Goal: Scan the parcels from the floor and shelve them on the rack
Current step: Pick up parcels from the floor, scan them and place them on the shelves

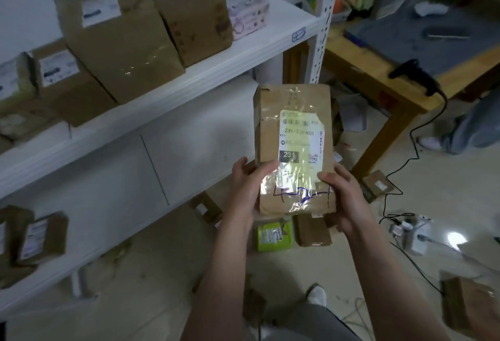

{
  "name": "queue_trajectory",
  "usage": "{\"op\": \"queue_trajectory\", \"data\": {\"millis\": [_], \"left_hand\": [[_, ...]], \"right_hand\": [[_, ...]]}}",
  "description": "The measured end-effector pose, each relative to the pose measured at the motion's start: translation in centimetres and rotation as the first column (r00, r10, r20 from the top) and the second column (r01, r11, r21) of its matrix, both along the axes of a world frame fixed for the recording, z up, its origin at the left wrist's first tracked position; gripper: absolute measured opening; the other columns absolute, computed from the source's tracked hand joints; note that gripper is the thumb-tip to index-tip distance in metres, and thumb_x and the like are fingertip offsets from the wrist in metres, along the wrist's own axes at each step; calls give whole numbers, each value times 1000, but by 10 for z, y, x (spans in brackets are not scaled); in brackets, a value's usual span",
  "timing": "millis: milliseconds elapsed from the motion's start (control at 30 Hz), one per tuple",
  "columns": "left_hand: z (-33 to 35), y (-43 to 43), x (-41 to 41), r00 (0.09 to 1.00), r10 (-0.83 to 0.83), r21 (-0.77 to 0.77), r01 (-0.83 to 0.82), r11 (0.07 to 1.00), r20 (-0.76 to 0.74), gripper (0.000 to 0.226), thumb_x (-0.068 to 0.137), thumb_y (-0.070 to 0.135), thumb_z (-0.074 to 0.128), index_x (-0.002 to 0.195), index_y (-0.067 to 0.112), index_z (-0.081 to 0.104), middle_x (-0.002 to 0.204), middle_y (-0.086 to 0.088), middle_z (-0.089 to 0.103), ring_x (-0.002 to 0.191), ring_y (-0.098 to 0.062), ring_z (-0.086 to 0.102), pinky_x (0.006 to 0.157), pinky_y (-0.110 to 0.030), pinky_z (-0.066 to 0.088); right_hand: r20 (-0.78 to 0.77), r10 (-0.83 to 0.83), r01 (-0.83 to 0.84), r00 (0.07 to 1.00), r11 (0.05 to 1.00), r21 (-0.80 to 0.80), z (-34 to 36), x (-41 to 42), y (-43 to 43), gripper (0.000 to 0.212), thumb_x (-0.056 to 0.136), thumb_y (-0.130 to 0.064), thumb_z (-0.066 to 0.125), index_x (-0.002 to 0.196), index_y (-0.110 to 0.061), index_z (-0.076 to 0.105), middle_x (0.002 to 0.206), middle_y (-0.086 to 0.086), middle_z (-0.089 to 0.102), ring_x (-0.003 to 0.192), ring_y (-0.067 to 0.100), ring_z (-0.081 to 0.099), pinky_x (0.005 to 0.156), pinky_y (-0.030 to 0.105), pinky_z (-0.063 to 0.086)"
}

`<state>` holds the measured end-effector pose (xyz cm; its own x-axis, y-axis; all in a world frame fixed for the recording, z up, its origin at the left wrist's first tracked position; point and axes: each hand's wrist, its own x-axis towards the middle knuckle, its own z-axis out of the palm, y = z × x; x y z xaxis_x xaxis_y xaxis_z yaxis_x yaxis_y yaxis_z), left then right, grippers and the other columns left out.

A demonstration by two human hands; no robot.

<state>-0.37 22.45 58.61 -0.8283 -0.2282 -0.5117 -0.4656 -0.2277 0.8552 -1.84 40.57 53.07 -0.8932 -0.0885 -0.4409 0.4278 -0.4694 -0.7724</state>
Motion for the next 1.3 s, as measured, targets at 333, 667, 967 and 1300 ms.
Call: {"op": "queue_trajectory", "data": {"millis": [333, 667, 967, 1300], "left_hand": [[30, 93, -65, 981, -158, -77, 150, 986, -111, 58, 64, 37, 78, 119, 18, 69, 102, -5, 78, 95, -29, 74, 82, -45, 59], [42, 144, -130, 946, -279, -127, 261, 957, -163, 44, 59, 40, 85, 100, 26, 77, 101, -2, 78, 101, -31, 72, 95, -58, 53], [67, 135, -222, 869, -409, -228, 354, 907, -277, 21, 83, 5, 76, 86, 24, 69, 76, 8, 77, 68, -9, 73, 56, -21, 55], [47, 137, -302, 833, -536, -341, 468, 815, -137, 69, 64, 18, 91, 123, 21, 56, 113, -5, 70, 100, -19, 70, 82, -37, 58]], "right_hand": [[-162, -25, 41, 987, 994, 97, 56, -47, 93, 58, 84, 7, 65, 136, -13, 50, 107, 7, 74, 95, 24, 73, 75, 33, 58], [-121, -120, 133, 985, 985, 106, 52, -85, 127, 80, 66, -35, 87, 135, -19, 51, 118, 7, 71, 102, 27, 72, 89, 46, 57], [-103, -118, 133, 988, 981, 143, 57, -161, 118, 90, 60, -44, 90, 136, -18, 49, 117, 8, 72, 102, 26, 72, 92, 51, 56], [-117, -88, 111, 989, 972, 208, 53, -233, 145, 51, 80, -13, 79, 118, -29, 49, 114, 9, 71, 93, 27, 74, 85, 51, 59]]}}
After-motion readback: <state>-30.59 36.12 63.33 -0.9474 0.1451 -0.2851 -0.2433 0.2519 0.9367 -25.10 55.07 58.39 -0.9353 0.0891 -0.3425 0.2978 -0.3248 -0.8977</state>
